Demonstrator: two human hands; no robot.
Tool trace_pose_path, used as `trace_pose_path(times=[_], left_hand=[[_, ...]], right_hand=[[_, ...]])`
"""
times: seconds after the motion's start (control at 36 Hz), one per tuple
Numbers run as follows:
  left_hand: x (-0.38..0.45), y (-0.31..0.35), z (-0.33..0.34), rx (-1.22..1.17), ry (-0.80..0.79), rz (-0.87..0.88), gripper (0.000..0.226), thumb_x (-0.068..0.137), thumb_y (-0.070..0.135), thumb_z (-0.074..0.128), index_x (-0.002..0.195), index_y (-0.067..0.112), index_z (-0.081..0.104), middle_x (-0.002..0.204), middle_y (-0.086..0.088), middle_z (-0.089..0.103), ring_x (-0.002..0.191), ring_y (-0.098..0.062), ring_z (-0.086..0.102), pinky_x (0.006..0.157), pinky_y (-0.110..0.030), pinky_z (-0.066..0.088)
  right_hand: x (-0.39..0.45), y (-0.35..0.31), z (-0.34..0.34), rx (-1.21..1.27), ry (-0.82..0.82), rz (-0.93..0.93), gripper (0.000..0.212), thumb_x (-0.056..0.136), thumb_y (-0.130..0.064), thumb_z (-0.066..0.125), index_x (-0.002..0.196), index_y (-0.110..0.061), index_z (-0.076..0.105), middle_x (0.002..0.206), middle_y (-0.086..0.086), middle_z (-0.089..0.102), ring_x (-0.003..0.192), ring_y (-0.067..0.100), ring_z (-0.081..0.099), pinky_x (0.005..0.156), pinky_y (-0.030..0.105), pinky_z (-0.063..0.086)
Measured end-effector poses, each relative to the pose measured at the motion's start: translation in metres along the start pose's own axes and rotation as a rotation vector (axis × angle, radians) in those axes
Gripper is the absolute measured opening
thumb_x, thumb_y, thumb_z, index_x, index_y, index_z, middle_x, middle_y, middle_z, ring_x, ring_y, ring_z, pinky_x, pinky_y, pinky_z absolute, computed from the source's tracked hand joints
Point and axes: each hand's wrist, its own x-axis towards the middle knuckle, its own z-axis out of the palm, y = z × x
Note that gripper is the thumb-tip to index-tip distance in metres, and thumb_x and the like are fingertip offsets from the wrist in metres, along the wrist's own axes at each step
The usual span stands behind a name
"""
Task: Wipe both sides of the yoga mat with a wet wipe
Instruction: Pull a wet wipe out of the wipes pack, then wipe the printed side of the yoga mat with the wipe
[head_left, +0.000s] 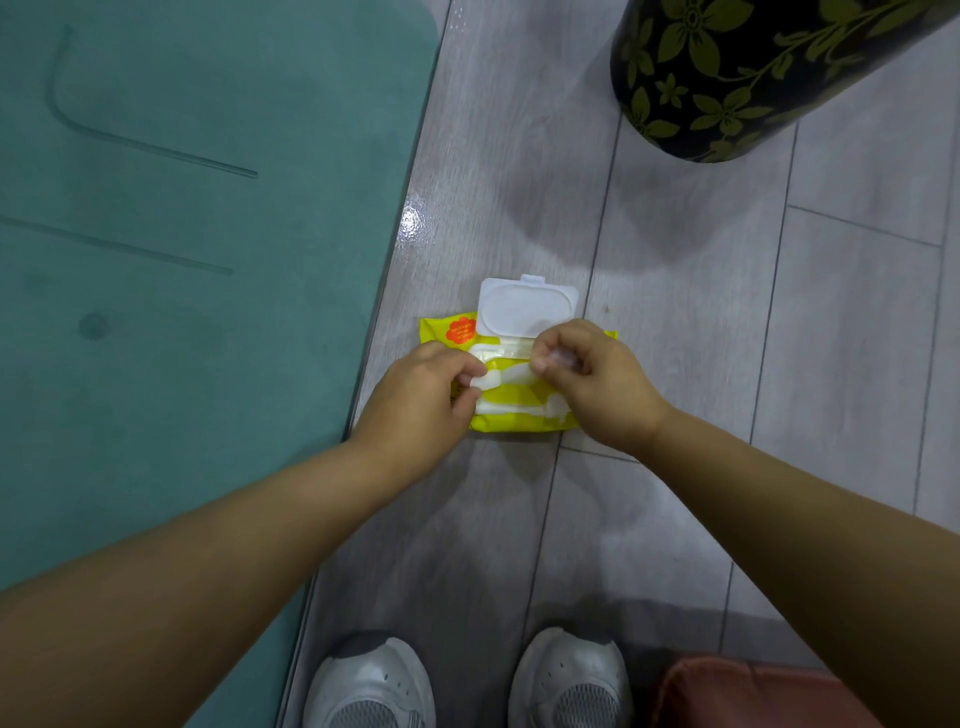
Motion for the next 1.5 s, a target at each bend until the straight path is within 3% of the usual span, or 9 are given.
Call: trace_pose_path(times=[0.28, 0.53, 0.72, 0.89, 1.08, 1.14, 1.31, 1.42, 1.5], left_hand=[[0.007, 0.003, -0.003, 0.023, 0.005, -0.060, 0.018, 0.080, 0.006, 0.068, 0.097, 0.008, 0.070, 0.097, -0.009, 0.063, 0.084, -0.021, 0.061, 0.076, -0.016, 0.036], [0.013, 0.010, 0.000, 0.039, -0.031, -0.081, 0.030, 0.076, 0.028, 0.077, 0.100, 0.013, 0.066, 0.094, 0.004, 0.051, 0.083, -0.008, 0.048, 0.072, -0.016, 0.032], [0.015, 0.009, 0.004, 0.101, -0.058, -0.080, 0.028, 0.080, 0.017, 0.072, 0.105, 0.010, 0.062, 0.108, -0.007, 0.055, 0.097, -0.020, 0.056, 0.080, -0.022, 0.036], [0.014, 0.010, 0.006, 0.104, -0.052, -0.062, 0.029, 0.080, 0.015, 0.071, 0.106, 0.008, 0.061, 0.111, -0.009, 0.053, 0.101, -0.024, 0.055, 0.084, -0.030, 0.039], [0.025, 0.015, 0.007, 0.046, 0.005, -0.075, 0.026, 0.077, 0.012, 0.073, 0.101, 0.007, 0.063, 0.104, -0.009, 0.054, 0.090, -0.022, 0.056, 0.081, -0.032, 0.044], [0.035, 0.017, 0.007, 0.033, 0.026, -0.063, 0.026, 0.078, 0.012, 0.073, 0.101, 0.008, 0.063, 0.104, -0.008, 0.053, 0.087, -0.020, 0.055, 0.081, -0.030, 0.043], [0.077, 0.034, 0.011, -0.049, 0.028, -0.033, 0.025, 0.080, 0.008, 0.070, 0.104, 0.012, 0.062, 0.099, 0.001, 0.047, 0.084, -0.010, 0.048, 0.079, -0.019, 0.039], [0.108, 0.057, 0.018, -0.292, 0.001, -0.042, 0.040, 0.082, -0.006, 0.059, 0.086, 0.033, 0.047, 0.096, -0.005, 0.058, 0.085, -0.020, 0.061, 0.074, -0.025, 0.047], [0.124, 0.073, 0.023, -0.354, -0.060, 0.024, 0.044, 0.083, -0.007, 0.056, 0.079, 0.035, 0.044, 0.103, -0.003, 0.060, 0.096, -0.022, 0.060, 0.084, -0.031, 0.048]], right_hand=[[-0.004, -0.001, -0.021, 0.781, -0.004, 0.200, 0.006, 0.076, -0.015, 0.055, 0.072, -0.015, 0.052, 0.067, 0.002, 0.049, 0.056, 0.011, 0.045, 0.049, 0.017, 0.038], [-0.003, -0.010, -0.023, 0.378, 0.120, 0.112, 0.026, 0.092, 0.001, 0.051, 0.072, -0.016, 0.049, 0.062, -0.006, 0.047, 0.050, -0.004, 0.041, 0.051, 0.010, 0.035], [-0.005, -0.018, -0.027, 0.069, 0.187, 0.071, 0.015, 0.095, -0.021, 0.051, 0.082, -0.016, 0.056, 0.071, -0.008, 0.052, 0.064, -0.001, 0.046, 0.063, 0.016, 0.038], [-0.007, -0.022, -0.055, -0.049, 0.407, 0.068, 0.022, 0.084, -0.036, 0.067, 0.066, -0.027, 0.057, 0.067, -0.011, 0.054, 0.066, 0.008, 0.051, 0.062, 0.025, 0.041], [-0.019, -0.037, -0.074, -0.578, -0.208, 0.239, 0.019, 0.077, -0.037, 0.072, 0.078, -0.018, 0.067, 0.073, -0.003, 0.058, 0.067, 0.011, 0.053, 0.058, 0.025, 0.039], [-0.023, -0.038, -0.074, -0.690, -0.277, 0.246, 0.017, 0.079, -0.037, 0.070, 0.080, -0.021, 0.067, 0.078, -0.003, 0.059, 0.076, 0.015, 0.056, 0.063, 0.026, 0.041], [-0.022, -0.025, -0.084, -0.740, -0.228, 0.300, 0.018, 0.081, -0.045, 0.064, 0.084, -0.028, 0.060, 0.086, -0.005, 0.059, 0.085, 0.017, 0.056, 0.071, 0.028, 0.044], [-0.018, -0.015, -0.097, -0.716, -0.133, 0.317, 0.019, 0.083, -0.047, 0.060, 0.086, -0.029, 0.057, 0.083, -0.006, 0.056, 0.086, 0.017, 0.055, 0.071, 0.029, 0.044], [-0.014, -0.008, -0.106, -0.686, -0.085, 0.341, 0.017, 0.083, -0.046, 0.060, 0.086, -0.029, 0.057, 0.081, -0.007, 0.056, 0.086, 0.018, 0.056, 0.070, 0.029, 0.044]])
